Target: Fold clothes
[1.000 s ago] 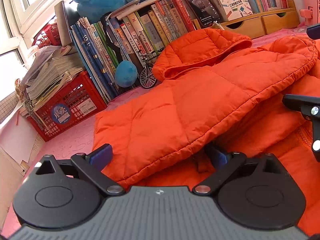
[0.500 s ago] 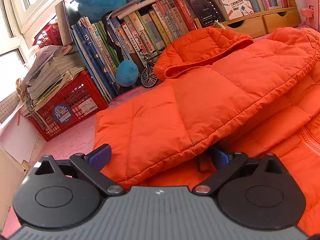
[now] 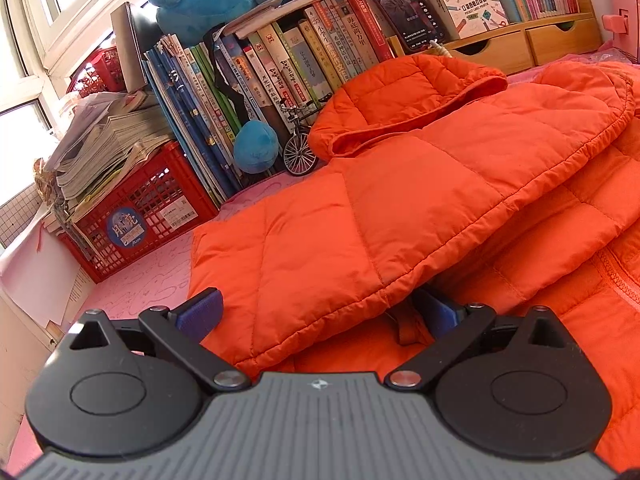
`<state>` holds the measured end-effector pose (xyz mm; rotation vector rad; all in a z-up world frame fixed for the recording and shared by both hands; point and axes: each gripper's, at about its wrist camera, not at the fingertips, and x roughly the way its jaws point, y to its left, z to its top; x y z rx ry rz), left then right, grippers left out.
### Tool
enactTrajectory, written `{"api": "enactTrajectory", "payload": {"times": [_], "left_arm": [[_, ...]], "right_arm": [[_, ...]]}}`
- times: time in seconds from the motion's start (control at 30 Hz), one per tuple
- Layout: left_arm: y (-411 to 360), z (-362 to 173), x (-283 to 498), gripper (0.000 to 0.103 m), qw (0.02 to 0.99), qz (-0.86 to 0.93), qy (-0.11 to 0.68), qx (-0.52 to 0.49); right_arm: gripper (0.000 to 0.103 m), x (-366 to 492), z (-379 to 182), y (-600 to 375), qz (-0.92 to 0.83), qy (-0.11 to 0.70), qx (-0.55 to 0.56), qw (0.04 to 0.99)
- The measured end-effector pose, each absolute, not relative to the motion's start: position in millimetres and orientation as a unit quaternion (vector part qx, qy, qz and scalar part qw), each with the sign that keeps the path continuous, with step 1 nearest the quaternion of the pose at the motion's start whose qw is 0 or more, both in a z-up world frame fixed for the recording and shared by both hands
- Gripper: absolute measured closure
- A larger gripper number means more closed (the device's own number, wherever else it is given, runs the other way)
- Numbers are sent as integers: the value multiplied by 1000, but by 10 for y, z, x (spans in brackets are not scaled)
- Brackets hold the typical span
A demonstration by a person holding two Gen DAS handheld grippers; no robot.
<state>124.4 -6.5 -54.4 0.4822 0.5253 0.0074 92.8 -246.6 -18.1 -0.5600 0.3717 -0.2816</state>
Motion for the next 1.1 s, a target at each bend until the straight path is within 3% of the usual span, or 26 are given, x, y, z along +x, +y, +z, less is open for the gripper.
{"api": "enactTrajectory", "payload": {"times": [0.13,0.23,0.43,0.53,0.73,0.83,1.0,1.1], "left_arm": [[-39,-535,1258,0,938,2,262,227],[5,-523,1278,0,940,-4,268,213],[79,-508,1308,0,941,-15,277,192],[109,-504,1320,0,942,-18,281,181],[120,-503,1323,0,943,-20,284,174],[123,-502,1327,0,943,-20,285,173],[150,-497,1337,0,943,-23,288,166],[169,-494,1345,0,943,-25,291,159]], "right_arm": [[0,1460,-411,-2312,-116,223,-291,923],[0,1625,-485,-2629,-129,258,-231,929],[1,1522,-448,-3317,-250,310,-161,903],[5,1343,-305,-3430,-288,294,-140,900],[5,1061,190,-3008,-75,228,27,970],[5,1198,225,-2641,7,244,51,968],[5,1481,-41,-2194,0,295,26,955],[30,1513,-163,-2191,2,317,55,947]]}}
